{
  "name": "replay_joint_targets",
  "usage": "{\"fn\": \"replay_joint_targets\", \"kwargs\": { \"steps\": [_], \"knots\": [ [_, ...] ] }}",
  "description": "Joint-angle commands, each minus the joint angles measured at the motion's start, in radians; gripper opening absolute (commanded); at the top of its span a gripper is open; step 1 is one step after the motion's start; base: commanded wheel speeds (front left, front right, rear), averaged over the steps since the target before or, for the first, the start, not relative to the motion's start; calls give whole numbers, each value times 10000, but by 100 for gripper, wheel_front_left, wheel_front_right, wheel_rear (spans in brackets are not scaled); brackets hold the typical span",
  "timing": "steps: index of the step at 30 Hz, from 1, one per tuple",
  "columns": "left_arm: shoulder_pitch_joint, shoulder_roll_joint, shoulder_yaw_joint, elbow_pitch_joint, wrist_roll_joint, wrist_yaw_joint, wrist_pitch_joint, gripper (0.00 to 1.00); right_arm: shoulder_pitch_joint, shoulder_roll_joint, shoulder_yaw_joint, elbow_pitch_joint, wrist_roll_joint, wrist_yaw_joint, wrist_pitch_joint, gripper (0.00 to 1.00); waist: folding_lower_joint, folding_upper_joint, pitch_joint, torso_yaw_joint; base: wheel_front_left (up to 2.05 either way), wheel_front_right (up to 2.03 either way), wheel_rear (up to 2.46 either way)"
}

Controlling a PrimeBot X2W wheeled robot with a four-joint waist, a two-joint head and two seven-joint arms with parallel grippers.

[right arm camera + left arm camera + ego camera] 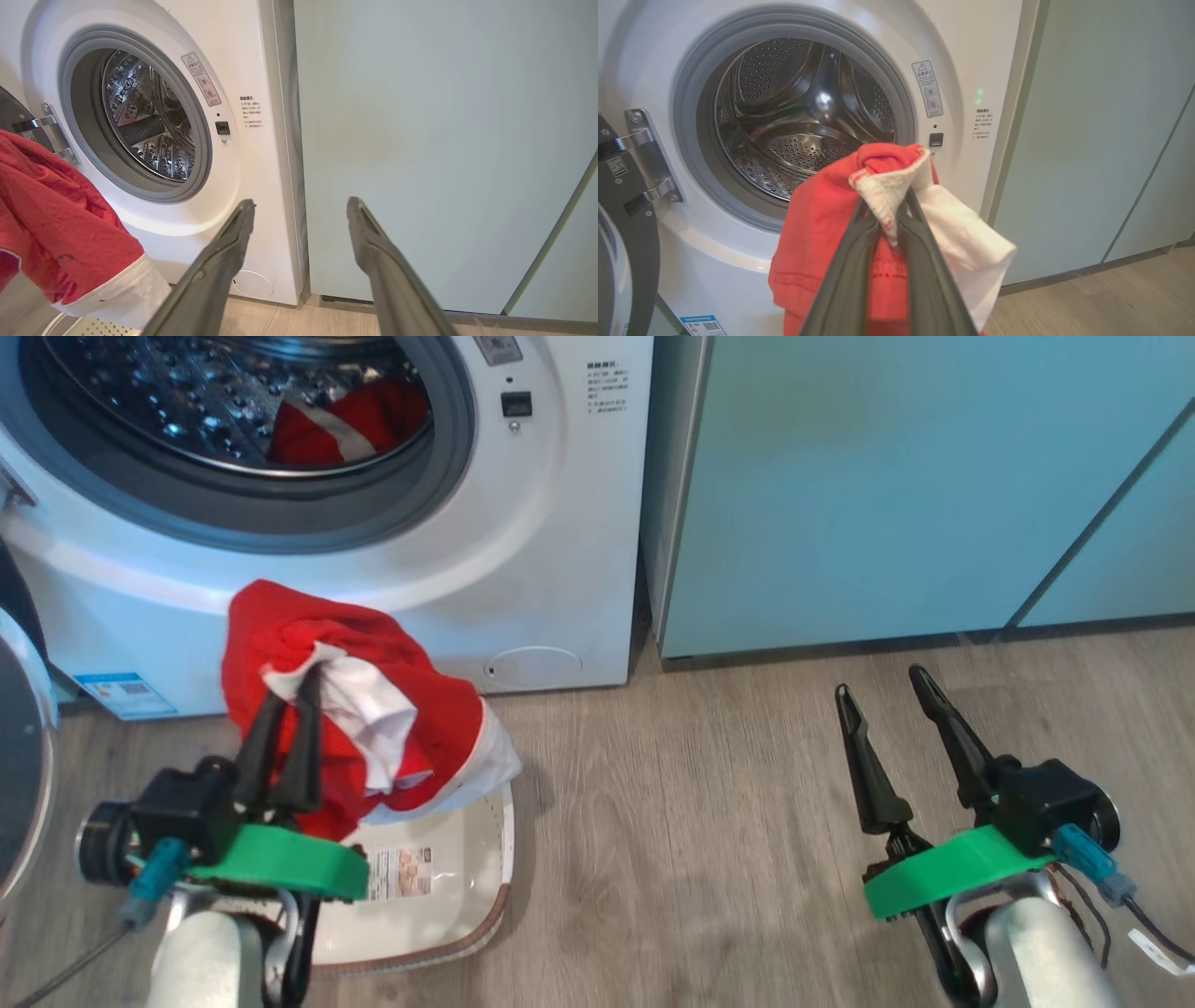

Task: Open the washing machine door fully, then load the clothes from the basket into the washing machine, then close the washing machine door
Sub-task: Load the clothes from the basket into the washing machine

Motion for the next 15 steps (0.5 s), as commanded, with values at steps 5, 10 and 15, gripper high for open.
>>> {"fn": "replay_joint_targets", "kwargs": {
  "steps": [5,10,15],
  "knots": [
    [-1151,35,832,-245,-28,-230,-124,0,-409,-18,269,-449,-34,-2,-92,100,1,-1,599,-174,0,0,0],
    [-2373,317,1424,-48,-48,-404,-124,0,-667,-18,326,-549,-16,-2,-92,100,1,-1,1507,-428,0,0,0],
    [-4032,923,2031,93,-122,-516,-124,0,-914,-18,346,-685,48,-2,-92,100,1,-1,2548,-733,0,0,0]
  ]
}}
